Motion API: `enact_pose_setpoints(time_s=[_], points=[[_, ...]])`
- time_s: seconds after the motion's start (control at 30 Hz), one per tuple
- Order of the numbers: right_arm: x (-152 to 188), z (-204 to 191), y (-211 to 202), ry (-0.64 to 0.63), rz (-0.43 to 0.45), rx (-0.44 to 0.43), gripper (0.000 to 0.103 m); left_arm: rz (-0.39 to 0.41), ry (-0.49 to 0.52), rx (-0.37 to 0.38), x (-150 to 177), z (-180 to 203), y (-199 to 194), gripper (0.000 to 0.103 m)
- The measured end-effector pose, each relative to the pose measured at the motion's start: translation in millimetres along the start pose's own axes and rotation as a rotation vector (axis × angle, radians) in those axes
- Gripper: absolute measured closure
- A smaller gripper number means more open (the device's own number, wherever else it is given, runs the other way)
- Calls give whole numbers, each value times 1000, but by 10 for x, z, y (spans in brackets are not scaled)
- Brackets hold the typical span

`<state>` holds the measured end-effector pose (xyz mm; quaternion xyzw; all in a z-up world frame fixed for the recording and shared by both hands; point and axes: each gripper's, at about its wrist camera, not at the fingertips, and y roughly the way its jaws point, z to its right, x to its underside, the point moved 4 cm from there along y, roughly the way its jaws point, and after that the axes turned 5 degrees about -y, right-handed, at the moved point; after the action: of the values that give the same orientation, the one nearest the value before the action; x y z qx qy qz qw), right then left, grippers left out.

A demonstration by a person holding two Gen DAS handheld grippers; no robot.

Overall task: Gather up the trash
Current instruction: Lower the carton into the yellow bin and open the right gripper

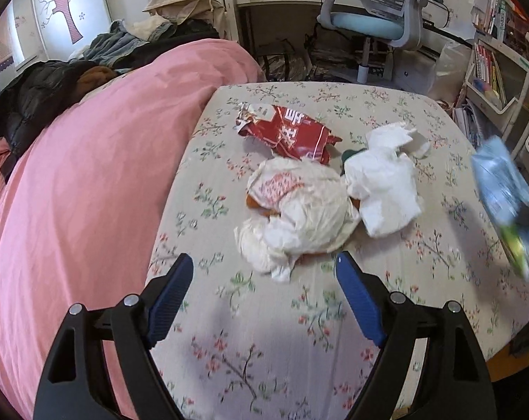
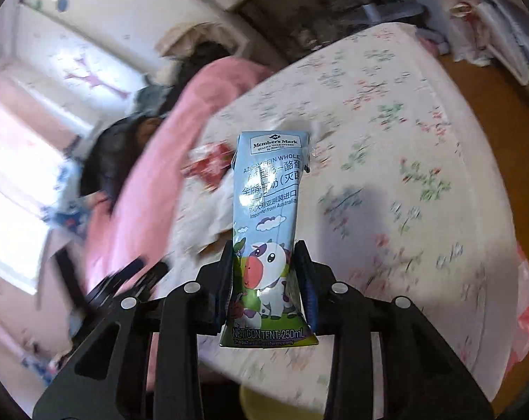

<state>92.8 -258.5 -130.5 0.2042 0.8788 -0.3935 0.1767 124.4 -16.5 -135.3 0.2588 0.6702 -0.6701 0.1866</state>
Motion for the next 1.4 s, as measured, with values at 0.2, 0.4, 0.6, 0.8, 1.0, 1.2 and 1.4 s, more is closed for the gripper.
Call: enact_pose_setpoints(time_s=[0.2, 0.4, 0.6, 0.8, 1.0, 1.2, 1.4], points=[[762, -595, 207, -296, -256, -106, 71, 15, -49, 33, -116, -272, -67, 22], [1619, -1057, 664, -564, -552, -125, 71, -5, -56, 62, -95, -276, -34, 22], [2140, -1100, 982, -700, -712, -55, 71, -17, -2, 60, -58, -164, 24, 22], [2226, -967, 1129, -718, -757, -12, 66, -15, 6, 63, -56, -138, 21, 22], [2037, -978, 1080, -681, -670, -30, 49, -5, 11, 53, -59, -124, 14, 22], [1573, -1078, 794, -611, -478, -90, 49, -2, 16, 42, -54, -118, 23, 22], [869, -861, 433, -424, -212, -69, 43, 0, 20, 34, -51, -118, 27, 22]])
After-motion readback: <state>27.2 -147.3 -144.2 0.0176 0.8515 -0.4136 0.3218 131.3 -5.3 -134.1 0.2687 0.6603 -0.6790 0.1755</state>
